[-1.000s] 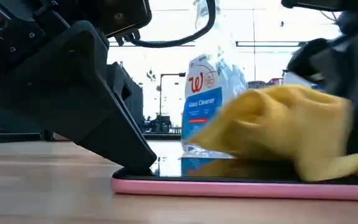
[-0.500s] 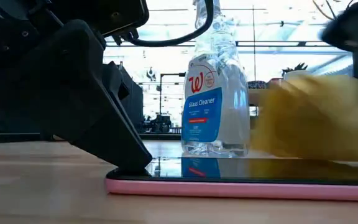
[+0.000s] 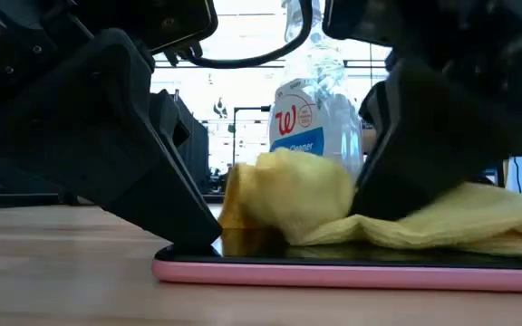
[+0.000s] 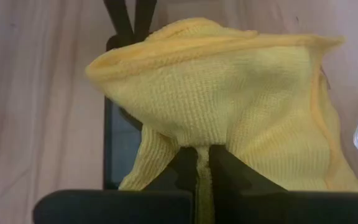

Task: Apply microfiber cloth
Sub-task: Wipe the front of the cellphone with the microfiber cloth

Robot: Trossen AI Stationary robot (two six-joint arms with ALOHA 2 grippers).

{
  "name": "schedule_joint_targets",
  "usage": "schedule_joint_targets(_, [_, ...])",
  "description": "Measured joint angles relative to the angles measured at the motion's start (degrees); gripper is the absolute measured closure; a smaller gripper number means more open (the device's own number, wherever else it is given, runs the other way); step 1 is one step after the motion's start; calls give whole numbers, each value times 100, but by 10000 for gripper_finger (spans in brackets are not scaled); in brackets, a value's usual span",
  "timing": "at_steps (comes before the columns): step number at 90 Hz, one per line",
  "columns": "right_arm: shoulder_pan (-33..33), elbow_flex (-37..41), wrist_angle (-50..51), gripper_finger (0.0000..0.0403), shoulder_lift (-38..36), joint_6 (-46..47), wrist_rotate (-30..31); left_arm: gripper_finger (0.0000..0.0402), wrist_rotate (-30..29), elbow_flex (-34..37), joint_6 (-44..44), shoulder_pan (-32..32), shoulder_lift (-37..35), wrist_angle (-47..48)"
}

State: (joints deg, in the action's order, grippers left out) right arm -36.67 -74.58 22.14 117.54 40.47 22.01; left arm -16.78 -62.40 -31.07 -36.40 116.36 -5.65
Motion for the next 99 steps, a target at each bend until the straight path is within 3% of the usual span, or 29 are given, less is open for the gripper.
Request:
schedule_joint_targets(29, [-735,15,1814,401,-55,900,-449,396,-19,-3,0,0,0,9])
schedule_joint_targets(45, [-907,42,1873,392,-289,1243,-395,396,-29,1,-2,-4,0,4])
schedule_joint_targets(55, [-879,60,1174,392,-456,1094,151,396,-47,3,-1,-4,0,-24])
schedule_joint_targets(67, [-663,38,-336,391,-436,181,824,396,-48,3,-2,-4,0,-40])
schedule_joint_targets(80, [-321,38,-1681,391,-108,-519,690,396,-49,3,1,-4,0,-53])
schedule_joint_targets(99, [47,37,-2438,391,492,-606,539,396,-59,6,17,-4,0,-96])
